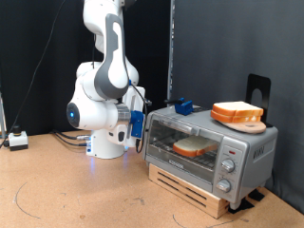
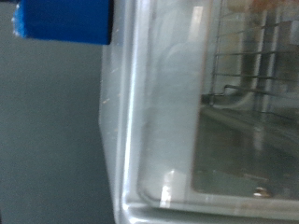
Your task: Make a piece of toast with the oven
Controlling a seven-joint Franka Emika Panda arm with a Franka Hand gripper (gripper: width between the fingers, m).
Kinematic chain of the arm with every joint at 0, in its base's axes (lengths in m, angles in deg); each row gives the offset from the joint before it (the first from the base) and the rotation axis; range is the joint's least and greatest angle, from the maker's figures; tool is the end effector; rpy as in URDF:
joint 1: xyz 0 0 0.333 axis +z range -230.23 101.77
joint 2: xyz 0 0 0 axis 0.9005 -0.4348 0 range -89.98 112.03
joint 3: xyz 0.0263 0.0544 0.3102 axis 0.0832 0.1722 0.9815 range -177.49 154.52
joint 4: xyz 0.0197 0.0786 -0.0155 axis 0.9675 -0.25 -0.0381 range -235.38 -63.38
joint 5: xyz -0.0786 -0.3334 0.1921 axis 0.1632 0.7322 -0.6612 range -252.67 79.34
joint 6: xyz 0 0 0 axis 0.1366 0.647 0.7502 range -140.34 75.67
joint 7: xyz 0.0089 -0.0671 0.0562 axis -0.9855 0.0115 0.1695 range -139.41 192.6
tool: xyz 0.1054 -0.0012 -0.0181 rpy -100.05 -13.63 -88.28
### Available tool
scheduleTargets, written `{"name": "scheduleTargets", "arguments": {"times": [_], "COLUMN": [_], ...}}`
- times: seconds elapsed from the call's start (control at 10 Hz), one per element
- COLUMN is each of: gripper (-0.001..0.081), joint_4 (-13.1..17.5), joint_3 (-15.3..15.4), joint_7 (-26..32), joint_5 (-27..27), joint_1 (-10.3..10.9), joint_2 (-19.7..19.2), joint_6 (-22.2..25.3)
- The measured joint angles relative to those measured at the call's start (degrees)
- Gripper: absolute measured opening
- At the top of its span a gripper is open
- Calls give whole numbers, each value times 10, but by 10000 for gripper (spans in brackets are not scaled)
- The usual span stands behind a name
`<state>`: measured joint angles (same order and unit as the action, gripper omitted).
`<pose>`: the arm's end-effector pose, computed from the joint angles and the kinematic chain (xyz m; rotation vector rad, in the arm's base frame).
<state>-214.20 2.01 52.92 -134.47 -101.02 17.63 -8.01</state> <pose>0.2995 -0.0367 0.2662 -1.8556 0.3853 0.7131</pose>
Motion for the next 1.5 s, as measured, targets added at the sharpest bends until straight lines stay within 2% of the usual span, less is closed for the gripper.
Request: {"name": "scheduleTargets", "arguments": {"times": [0.3, 0.5, 0.7, 0.9, 1.0, 1.1, 1.3, 1.5], "gripper": [809, 809, 809, 809, 809, 809, 809, 809], "joint_4": [25, 51, 70, 73, 80, 92, 125, 160], "joint_3": [-20, -36, -48, -46, -42, -35, -18, 1], "joint_7": [-53, -63, -63, -61, -57, -60, -79, -119], "joint_5": [31, 58, 59, 48, 7, -29, -69, -67], "joint_1": [-27, -43, -56, -56, -54, -51, -45, -31], "joint_2": [-10, -27, -50, -52, -58, -69, -98, -123], "joint_6": [-41, -50, -68, -58, -56, -51, -28, -38]}}
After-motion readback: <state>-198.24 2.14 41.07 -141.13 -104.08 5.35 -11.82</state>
